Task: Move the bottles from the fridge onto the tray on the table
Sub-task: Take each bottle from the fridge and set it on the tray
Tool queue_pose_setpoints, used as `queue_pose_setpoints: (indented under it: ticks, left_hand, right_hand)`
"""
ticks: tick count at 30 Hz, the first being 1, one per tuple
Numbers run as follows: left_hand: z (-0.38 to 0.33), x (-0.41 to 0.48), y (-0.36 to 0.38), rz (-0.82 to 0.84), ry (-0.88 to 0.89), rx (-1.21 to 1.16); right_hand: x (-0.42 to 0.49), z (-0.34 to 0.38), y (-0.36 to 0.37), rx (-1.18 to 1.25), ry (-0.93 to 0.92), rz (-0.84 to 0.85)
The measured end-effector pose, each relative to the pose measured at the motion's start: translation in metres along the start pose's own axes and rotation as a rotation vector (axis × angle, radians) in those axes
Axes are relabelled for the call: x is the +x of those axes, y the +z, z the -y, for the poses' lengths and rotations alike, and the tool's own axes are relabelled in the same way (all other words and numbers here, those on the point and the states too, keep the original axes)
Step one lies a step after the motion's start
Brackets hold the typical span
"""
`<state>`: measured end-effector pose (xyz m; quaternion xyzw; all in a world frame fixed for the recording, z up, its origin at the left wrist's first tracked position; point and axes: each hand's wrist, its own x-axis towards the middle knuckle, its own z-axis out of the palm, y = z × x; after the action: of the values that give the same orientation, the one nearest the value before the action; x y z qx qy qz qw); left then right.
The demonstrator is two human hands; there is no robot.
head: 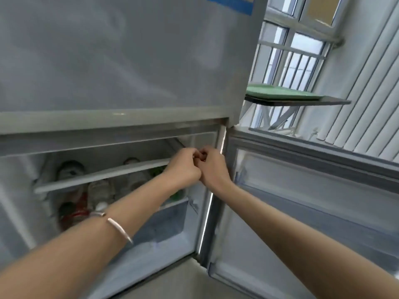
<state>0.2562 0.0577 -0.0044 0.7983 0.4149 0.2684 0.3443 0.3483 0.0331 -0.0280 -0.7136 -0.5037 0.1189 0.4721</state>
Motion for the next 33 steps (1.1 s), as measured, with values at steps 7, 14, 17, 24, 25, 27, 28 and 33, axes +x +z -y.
queue_pose_setpoints:
  ticks: [7,14,17,24,25,27,28,33]
  left_hand:
    - [0.116,0.017,0.028,-0.019,-0.224,-0.017]
    - [0.19,0.021,0.033,-0.124,-0.338,-0.056]
    - [0.21,0.013,0.034,-0.252,-0.388,0.019]
    - [0.24,0.001,0.019,-0.36,-0.476,0.111]
    - [0.243,0.001,0.017,-0.352,-0.478,0.09]
    - [0.249,0.003,0.015,-0.347,-0.463,0.051]
    - [0.252,0.005,0.015,-0.351,-0.446,0.041]
    - [0.24,0.007,0.015,-0.355,-0.392,0.049]
  right_hand:
    - [0.009,-0.067,0.119,-0.03,0.133,0.186]
    - [0.018,-0.092,0.19,0.0,0.17,0.278]
    - [0.017,-0.091,0.213,-0.083,0.138,0.325]
    - [0.01,-0.077,0.244,-0.166,0.055,0.168]
    - [0.009,-0.076,0.245,-0.162,0.038,0.142]
    - [0.007,-0.076,0.246,-0.119,0.028,0.085]
    - [0.004,-0.077,0.244,-0.085,0.021,0.058]
    - [-0.012,-0.087,0.21,0.0,-0.067,-0.033]
